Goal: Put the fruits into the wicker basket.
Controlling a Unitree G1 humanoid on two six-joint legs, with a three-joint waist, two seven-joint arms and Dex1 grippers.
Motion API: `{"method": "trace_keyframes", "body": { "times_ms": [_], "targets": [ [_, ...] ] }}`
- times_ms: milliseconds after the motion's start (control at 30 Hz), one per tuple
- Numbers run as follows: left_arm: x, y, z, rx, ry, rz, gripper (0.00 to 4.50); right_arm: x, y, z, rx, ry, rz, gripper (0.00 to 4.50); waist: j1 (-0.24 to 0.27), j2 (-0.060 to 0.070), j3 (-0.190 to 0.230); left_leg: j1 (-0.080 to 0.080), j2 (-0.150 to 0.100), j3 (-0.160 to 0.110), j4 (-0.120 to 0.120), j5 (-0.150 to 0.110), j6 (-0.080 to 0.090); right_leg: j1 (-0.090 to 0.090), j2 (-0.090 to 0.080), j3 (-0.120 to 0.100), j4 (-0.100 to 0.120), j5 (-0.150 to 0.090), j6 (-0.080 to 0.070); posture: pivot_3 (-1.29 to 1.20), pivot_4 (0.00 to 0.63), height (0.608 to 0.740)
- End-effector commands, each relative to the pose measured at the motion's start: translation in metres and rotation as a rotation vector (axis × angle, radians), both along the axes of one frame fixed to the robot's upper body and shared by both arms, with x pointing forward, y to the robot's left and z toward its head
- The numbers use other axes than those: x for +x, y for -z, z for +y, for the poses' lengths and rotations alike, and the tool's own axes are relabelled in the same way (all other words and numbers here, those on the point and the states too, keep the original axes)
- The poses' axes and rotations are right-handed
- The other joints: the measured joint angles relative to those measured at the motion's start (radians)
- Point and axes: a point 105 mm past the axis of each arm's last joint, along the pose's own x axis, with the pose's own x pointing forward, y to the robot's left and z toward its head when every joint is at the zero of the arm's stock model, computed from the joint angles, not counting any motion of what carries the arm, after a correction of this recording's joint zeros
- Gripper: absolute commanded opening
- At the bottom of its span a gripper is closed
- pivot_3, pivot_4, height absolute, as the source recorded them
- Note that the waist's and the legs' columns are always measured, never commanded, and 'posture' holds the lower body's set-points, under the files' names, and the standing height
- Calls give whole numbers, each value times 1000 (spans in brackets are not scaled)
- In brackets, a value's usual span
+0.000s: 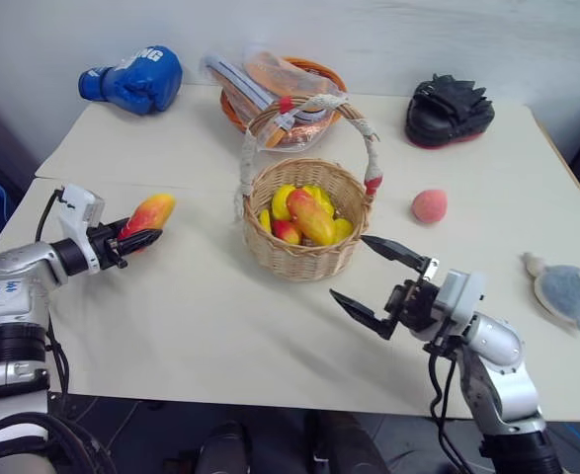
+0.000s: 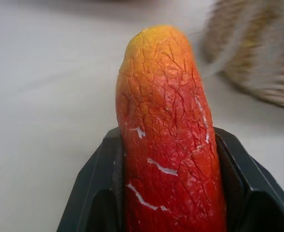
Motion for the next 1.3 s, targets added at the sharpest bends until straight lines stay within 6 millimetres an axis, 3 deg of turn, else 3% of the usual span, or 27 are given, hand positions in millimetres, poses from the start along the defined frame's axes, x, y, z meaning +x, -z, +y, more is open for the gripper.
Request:
{"method": "trace_keyframes", "body": {
  "times_ms": [33, 100, 167, 233, 300, 533, 567, 600, 733, 800, 933, 1000, 1100, 1167, 1300],
  "targets": [
    [-22, -22, -46, 84, 285, -67, 1860, -6, -17, -17, 25, 82, -50, 4500, 4, 0, 0, 1, -1, 0, 0, 0, 0, 1, 0, 0, 0, 0, 0, 0, 150, 740],
    [-26, -33, -87, 48, 437, -99, 1860, -9, -15, -24, 16, 116, -39, 4500, 15, 2, 0, 0, -2, -1, 0, 0, 2, 2, -2, 0, -1, 0, 0, 0, 150, 740],
    [-20, -50, -119, -53, 482, -159, 1860, -12, -14, -26, 10, 133, -31, 4500, 31, 2, 0, 1, -4, -2, 1, 0, 4, 4, -3, 0, -1, 1, 2, 0, 150, 740],
    [-11, -60, -139, -133, 467, -170, 1860, -14, -14, -26, 8, 142, -29, 4500, 30, 2, 0, -1, -4, -2, 4, 1, 5, 4, -2, 0, -2, 3, 5, 0, 150, 740],
    [0, -57, -157, -113, 440, -158, 1860, -14, -16, -25, 11, 150, -29, 4500, 20, 2, 0, -2, -4, -2, 7, 0, 6, 4, -1, 1, -2, 4, 6, 0, 150, 740],
    [19, -42, -194, -87, 359, -132, 1860, -14, -18, -23, 14, 157, -29, 4500, 0, 2, 1, -1, -1, 1, 7, 1, 4, 3, 5, 6, -2, 4, 7, 0, 150, 740],
    [19, -40, -195, -78, 365, -133, 2575, -14, -18, -24, 17, 159, -28, 4500, 0, 2, 1, 0, -1, 1, 7, 2, 3, 3, 6, 7, -2, 4, 7, 0, 150, 740],
    [19, -41, -195, -84, 365, -147, 2783, -14, -18, -25, 19, 165, -26, 4500, 0, 2, 1, 0, -1, 1, 7, 2, 3, 3, 8, 8, -2, 4, 7, 0, 150, 740],
    [12, -55, -186, -129, 389, -246, 4024, -13, -17, -38, 26, 235, -14, 4500, 4, 2, 1, -1, 2, 1, 7, 2, 2, 3, 10, 9, -2, 4, 6, 0, 150, 740],
    [2, -61, -174, -142, 421, -294, 4024, -13, -17, -52, 32, 293, -5, 4500, 2, 3, 1, -1, 2, 2, 7, 1, 2, 3, 10, 9, -2, 4, 6, 0, 150, 740],
    [-23, -59, -129, -32, 462, -416, 4024, -21, -8, -103, 93, 480, 66, 4500, 1, 4, 2, 0, 4, 3, 7, 1, 1, 3, 10, 10, -2, 3, 6, 0, 150, 740],
    [-24, -59, -105, -13, 387, -420, 4482, -30, 8, -129, 93, 572, 122, 4500, 3, 4, 2, 1, 4, 3, 6, 1, 1, 3, 11, 10, -2, 3, 4, 0, 150, 740],
    [-36, -47, -68, 12, 295, -334, 4482, -43, 45, -161, 107, 690, 231, 4500, 3, 4, 2, 2, 4, 2, 6, -1, 3, 4, 11, 10, -3, 2, 4, 0, 150, 740],
    [-45, -36, -52, 12, 249, -281, 4482, -47, 63, -173, 106, 757, 275, 4500, 2, 5, 2, 4, 4, 3, 4, -2, 5, 5, 10, 10, -4, 2, 4, 0, 150, 740],
    [-61, -17, -41, -22, 234, -211, 4482, -35, 65, -172, 138, 779, 305, 4500, -4, 8, 4, 8, 3, 6, -1, -2, 6, 6, 6, 11, -3, 2, 3, 0, 150, 740]
  ]
}}
